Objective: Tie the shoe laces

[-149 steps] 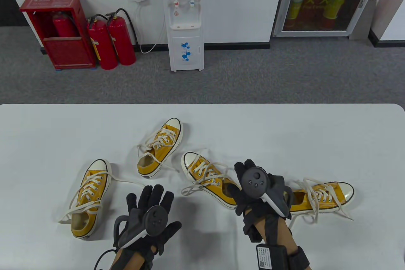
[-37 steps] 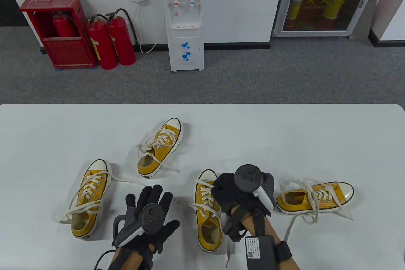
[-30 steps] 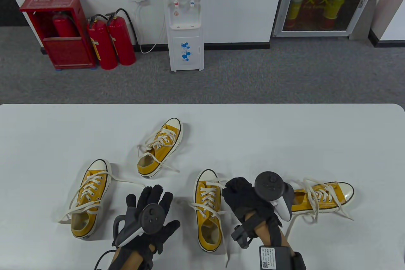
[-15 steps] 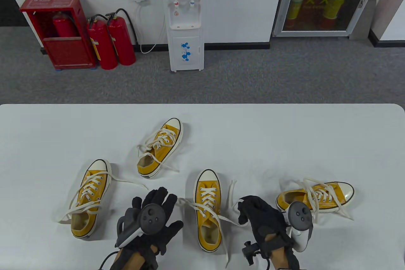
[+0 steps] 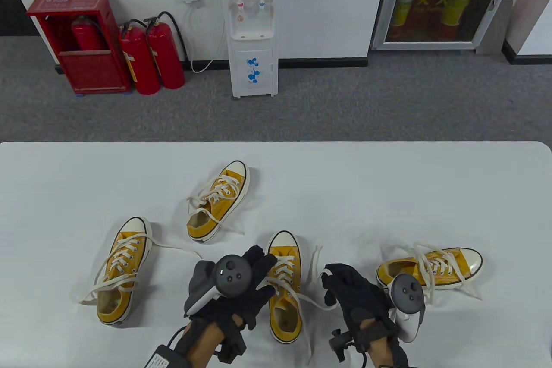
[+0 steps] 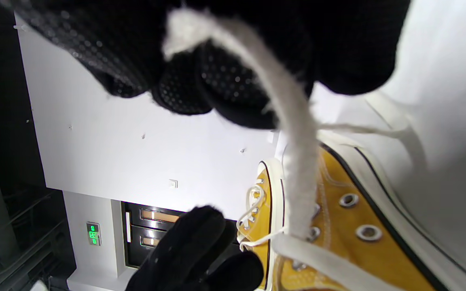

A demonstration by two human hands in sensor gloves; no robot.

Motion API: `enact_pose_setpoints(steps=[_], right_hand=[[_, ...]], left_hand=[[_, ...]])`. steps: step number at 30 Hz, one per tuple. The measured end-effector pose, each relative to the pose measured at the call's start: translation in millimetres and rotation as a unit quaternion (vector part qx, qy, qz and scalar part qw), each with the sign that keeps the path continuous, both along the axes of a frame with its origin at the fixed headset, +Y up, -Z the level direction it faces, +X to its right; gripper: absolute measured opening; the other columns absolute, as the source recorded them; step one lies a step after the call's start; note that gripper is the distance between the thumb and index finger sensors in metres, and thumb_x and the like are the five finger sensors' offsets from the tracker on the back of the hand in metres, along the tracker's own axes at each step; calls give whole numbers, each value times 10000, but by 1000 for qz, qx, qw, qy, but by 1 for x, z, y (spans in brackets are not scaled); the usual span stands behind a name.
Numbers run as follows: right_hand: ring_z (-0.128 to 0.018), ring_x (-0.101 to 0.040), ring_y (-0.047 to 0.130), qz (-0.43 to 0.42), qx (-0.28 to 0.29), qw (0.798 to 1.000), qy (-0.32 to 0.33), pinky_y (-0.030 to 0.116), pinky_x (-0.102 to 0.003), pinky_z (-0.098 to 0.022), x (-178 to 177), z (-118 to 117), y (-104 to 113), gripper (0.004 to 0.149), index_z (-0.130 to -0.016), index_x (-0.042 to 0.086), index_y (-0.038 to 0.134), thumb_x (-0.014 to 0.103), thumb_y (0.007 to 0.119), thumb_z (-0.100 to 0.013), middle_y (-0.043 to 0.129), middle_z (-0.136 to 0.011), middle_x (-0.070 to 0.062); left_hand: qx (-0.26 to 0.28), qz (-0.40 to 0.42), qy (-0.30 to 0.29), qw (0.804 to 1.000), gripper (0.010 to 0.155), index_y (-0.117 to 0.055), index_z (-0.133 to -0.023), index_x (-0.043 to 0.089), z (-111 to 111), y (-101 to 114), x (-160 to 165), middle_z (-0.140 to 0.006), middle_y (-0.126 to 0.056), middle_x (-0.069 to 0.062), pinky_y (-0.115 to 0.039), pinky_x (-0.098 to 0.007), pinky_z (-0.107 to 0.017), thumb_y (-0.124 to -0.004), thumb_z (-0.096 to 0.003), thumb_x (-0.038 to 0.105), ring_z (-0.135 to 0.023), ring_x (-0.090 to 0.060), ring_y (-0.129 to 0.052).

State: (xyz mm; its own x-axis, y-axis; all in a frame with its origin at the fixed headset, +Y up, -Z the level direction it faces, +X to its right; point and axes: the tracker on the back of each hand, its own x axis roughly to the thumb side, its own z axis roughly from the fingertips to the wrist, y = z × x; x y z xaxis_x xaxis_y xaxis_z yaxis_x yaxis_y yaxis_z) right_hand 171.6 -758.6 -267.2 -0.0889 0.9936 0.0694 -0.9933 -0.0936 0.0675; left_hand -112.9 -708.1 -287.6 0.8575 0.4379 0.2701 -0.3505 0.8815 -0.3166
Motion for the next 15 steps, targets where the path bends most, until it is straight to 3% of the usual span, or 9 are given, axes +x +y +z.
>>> enact_pose_setpoints(steps=[3,10,15], right_hand=[[-397,-137,982,3,-1,1000,2,815,-470,-454,-1,0,0,375,-699,163,915,418,827,-438,800,-890,-105],[-400,-142,984,9,-1,1000,5,812,-474,-458,-3,0,-1,376,-698,163,916,419,828,-437,802,-889,-105],[-411,-149,983,9,-3,1000,7,808,-479,-463,-3,-1,-1,376,-697,163,917,419,829,-437,802,-889,-105]], left_hand=[[-5,-18,-8,1000,622,-596,-1075,426,-8,-4,15,-1235,-509,-51,-478,-708,-780,-790,-485,444,-1046,-356,-757],[-40,-31,-26,998,494,-785,-970,456,-16,-19,30,-1237,-539,-31,-384,-744,-791,-815,-482,386,-1127,-378,-619],[-10,-31,-21,999,431,-875,-891,429,-13,-24,31,-1219,-572,-26,-418,-739,-787,-862,-462,389,-1121,-371,-641]])
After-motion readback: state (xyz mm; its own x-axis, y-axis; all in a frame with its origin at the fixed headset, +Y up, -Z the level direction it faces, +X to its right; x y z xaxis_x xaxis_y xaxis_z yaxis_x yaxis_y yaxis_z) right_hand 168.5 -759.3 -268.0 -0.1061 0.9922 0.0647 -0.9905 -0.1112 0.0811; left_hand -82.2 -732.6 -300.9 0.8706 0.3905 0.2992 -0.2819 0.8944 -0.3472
